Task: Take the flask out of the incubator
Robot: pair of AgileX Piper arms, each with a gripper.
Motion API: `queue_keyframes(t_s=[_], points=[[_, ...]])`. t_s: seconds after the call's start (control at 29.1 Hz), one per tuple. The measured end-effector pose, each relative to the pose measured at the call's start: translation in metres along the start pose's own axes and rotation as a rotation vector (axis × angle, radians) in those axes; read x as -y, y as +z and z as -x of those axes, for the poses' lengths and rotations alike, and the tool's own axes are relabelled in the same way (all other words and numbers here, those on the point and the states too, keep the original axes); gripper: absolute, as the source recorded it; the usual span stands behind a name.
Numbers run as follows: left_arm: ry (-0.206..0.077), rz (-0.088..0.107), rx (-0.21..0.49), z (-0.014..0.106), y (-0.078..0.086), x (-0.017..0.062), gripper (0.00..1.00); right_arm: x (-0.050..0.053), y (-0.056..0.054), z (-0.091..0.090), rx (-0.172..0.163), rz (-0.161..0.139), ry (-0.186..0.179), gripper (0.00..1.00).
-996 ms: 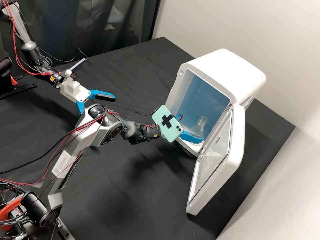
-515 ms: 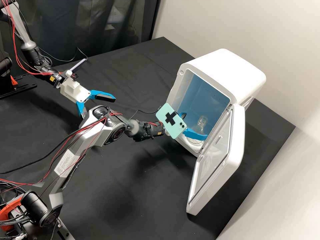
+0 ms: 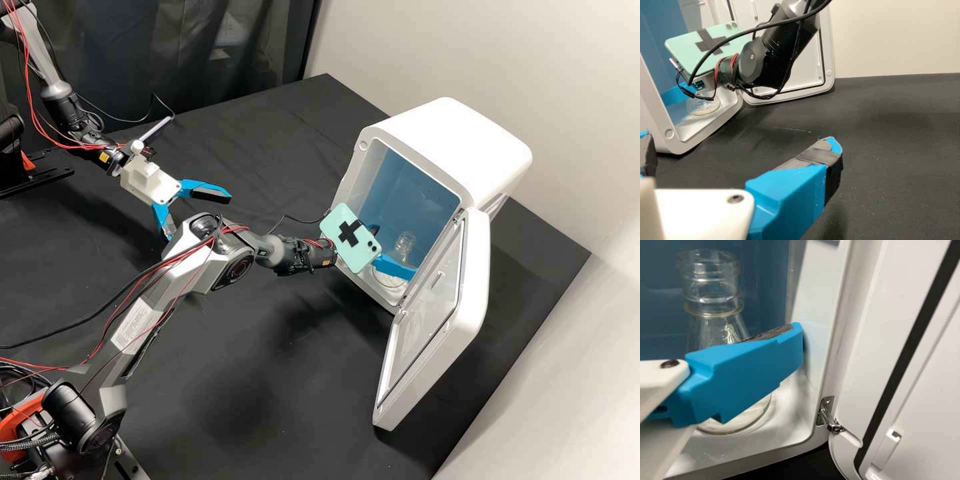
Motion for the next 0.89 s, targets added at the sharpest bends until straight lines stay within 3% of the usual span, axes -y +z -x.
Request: queue_keyframes(t_s=[0.21,0.55,0.69,0.72,0.89], points=[[0.0,0.0,0.0,0.0,0.0,0.0,1.0,0.0005,0.0002,-0.0008,0.018,0.038,-0.018,1.0],[-0.001,0.001,-0.005,0.0,-0.0014,0.0003,1.0,-0.0011,-0.0023,-0.0036,0.044,0.047,-0.046,1.0],[-0.003,0.002,-0.005,-0.0002,-0.0015,0.0008,1.0,-0.0009,-0.0015,-0.0036,0.053,0.035,-0.048,1.0],[-0.003,0.002,-0.005,-0.0002,-0.0015,0.0008,1.0,-0.0009,-0.0015,-0.0036,0.053,0.035,-0.048,0.0],[-0.004,0.002,-0.005,-0.0003,-0.0015,0.0011,1.0,-0.0009,-0.001,-0.0035,0.058,0.027,-0.048,0.0]])
